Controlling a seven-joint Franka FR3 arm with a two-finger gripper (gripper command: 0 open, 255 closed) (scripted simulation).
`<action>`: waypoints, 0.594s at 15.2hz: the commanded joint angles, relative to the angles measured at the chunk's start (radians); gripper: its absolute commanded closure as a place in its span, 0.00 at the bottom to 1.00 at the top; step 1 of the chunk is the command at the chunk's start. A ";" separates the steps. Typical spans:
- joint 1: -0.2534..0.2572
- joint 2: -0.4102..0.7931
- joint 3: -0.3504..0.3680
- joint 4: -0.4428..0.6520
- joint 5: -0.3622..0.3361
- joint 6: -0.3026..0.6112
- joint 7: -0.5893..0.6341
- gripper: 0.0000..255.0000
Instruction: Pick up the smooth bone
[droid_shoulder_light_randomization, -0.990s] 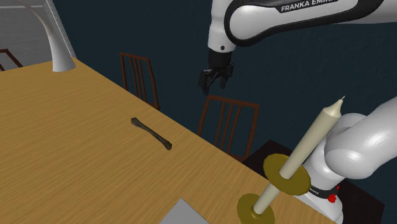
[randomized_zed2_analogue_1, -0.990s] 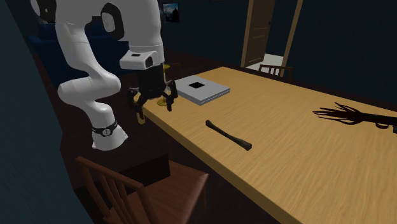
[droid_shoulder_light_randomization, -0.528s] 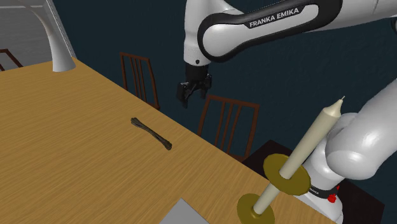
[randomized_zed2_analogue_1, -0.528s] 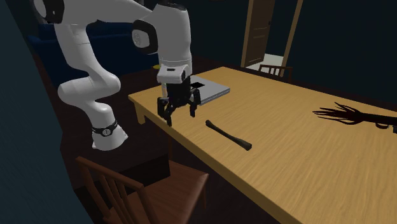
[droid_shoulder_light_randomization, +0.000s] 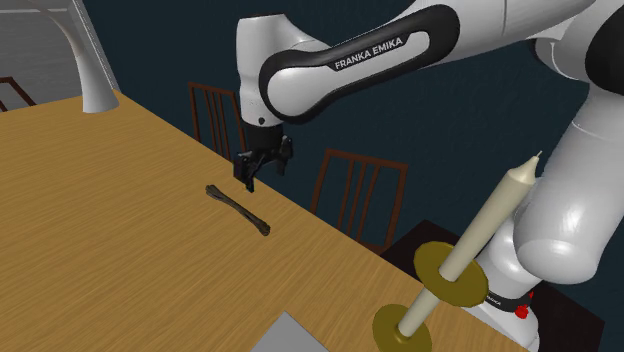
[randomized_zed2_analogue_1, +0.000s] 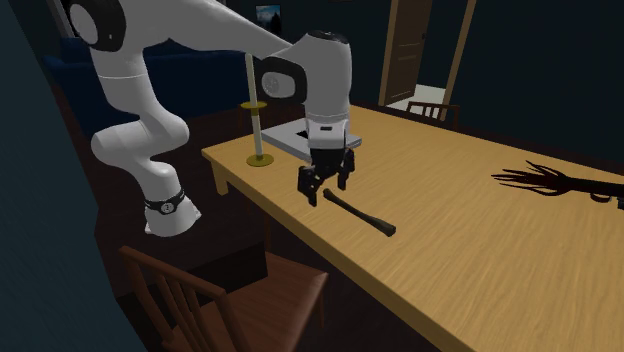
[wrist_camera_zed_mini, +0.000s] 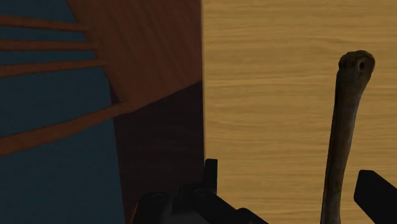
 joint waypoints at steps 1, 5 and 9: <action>0.022 0.072 0.013 0.067 -0.023 0.000 0.026 0.00; 0.070 0.197 0.026 0.185 -0.064 -0.002 0.065 0.00; 0.073 0.216 0.022 0.155 -0.073 0.046 0.068 0.00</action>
